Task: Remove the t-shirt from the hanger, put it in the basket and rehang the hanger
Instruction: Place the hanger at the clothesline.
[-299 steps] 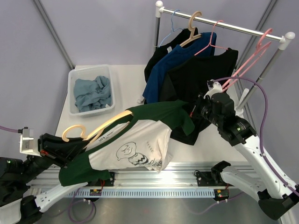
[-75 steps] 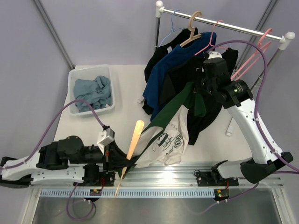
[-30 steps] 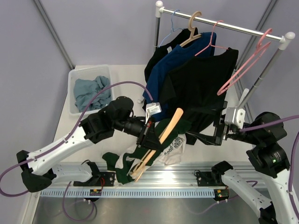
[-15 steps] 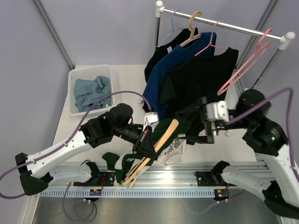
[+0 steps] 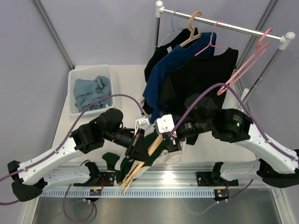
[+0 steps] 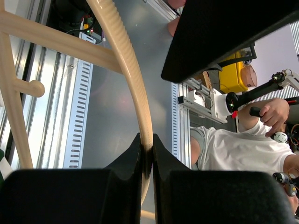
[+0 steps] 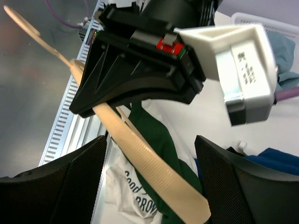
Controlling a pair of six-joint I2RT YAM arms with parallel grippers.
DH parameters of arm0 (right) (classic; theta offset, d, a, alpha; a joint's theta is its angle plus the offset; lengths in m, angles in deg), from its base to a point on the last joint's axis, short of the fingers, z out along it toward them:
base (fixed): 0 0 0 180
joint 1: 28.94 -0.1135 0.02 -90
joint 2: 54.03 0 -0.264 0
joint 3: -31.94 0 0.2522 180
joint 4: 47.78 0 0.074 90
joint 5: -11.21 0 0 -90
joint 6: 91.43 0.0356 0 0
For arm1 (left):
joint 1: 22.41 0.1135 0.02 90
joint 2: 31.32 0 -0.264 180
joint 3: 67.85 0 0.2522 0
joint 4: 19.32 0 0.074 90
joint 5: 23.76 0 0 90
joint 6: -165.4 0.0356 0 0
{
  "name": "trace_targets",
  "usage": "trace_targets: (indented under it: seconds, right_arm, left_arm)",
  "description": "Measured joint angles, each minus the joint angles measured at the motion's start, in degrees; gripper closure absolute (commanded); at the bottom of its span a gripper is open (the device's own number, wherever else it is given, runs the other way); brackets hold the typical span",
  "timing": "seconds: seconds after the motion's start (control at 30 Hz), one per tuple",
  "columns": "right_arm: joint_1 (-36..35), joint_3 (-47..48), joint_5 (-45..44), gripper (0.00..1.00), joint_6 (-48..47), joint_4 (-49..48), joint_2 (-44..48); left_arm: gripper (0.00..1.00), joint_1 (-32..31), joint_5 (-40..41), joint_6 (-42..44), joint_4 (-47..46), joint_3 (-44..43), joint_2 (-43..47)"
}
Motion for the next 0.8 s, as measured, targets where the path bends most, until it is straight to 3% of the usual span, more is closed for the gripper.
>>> trace_targets:
  seconds: [0.37, 0.5, 0.6, 0.7, 0.73, 0.77, 0.8]
  right_arm:
    - [-5.79, 0.2, -10.6, 0.2, -0.42, 3.96, -1.79]
    - [-8.52, -2.23, -14.53, 0.3, -1.66, 1.73, -3.34]
    - [-9.22, -4.11, -15.45, 0.42, -2.71, 1.14, -3.85]
    - [-10.03, -5.97, -14.84, 0.7, -3.78, 1.84, -3.65]
    - [-10.38, -6.8, -14.19, 0.92, -4.42, 2.19, -3.26]
    - [-10.73, -7.5, -13.16, 1.0, -5.29, 2.75, -2.8]
    - [-11.02, -8.17, -13.09, 1.0, -5.49, 2.51, -2.34]
  left_arm:
    - [1.0, 0.0, 0.0, -2.08, -0.11, 0.0, 1.51]
    - [1.0, 0.0, -0.02, -3.58, 0.07, 0.13, 1.46]
    - [1.0, 0.2, 0.04, -4.48, 0.72, 0.59, 1.36]
    - [1.0, 0.66, 0.72, -4.87, 1.53, 0.76, 1.31]
    - [1.0, 1.03, 1.05, -4.94, 1.73, 0.76, 1.33]
    - [1.0, 1.22, 1.14, -4.83, 1.62, 0.76, 1.33]
    - [1.0, 1.25, 0.87, -5.03, 1.29, 0.74, 1.33]
